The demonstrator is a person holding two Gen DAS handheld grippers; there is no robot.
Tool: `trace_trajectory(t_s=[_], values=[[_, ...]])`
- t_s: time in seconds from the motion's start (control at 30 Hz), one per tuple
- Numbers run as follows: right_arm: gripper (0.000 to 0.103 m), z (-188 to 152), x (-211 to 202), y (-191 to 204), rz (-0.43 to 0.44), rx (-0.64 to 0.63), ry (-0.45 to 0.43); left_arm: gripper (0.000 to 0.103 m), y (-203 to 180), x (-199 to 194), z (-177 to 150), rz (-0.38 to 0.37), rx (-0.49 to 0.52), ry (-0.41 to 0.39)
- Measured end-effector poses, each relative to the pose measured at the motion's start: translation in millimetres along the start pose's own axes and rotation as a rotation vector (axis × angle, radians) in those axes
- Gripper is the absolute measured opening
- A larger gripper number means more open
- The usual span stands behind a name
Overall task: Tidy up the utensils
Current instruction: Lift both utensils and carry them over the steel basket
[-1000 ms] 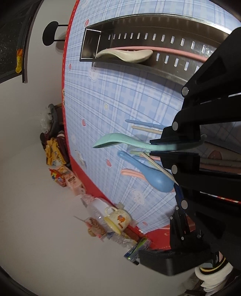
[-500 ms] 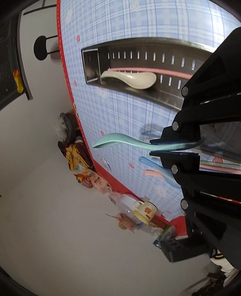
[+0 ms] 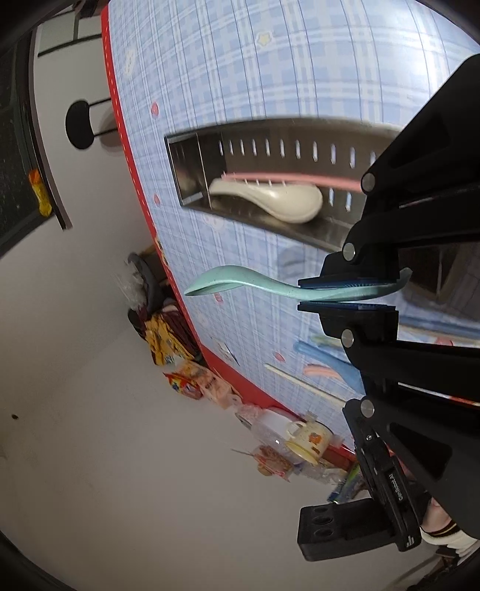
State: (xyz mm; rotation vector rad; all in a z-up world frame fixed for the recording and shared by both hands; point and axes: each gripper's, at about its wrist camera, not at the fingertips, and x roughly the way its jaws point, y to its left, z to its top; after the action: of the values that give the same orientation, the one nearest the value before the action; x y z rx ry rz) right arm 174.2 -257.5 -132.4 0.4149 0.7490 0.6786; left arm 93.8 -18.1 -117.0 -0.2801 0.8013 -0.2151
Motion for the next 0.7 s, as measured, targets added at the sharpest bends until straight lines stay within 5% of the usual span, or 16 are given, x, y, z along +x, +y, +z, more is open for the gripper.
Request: trace_trajectory(t_s=[0.27,0.7], values=[[0.007,12.0,-11.7,-31.6,-0.105,0.038,-0.042,0.010,-48.9,45.3,27.1,-0.091,0.011,0.032],[0.007,12.3,-7.2,-51.7,-0.187,0.072,-0.043,0.010,-90.6,113.0,51.1,-0.195,-0.124,0.102]])
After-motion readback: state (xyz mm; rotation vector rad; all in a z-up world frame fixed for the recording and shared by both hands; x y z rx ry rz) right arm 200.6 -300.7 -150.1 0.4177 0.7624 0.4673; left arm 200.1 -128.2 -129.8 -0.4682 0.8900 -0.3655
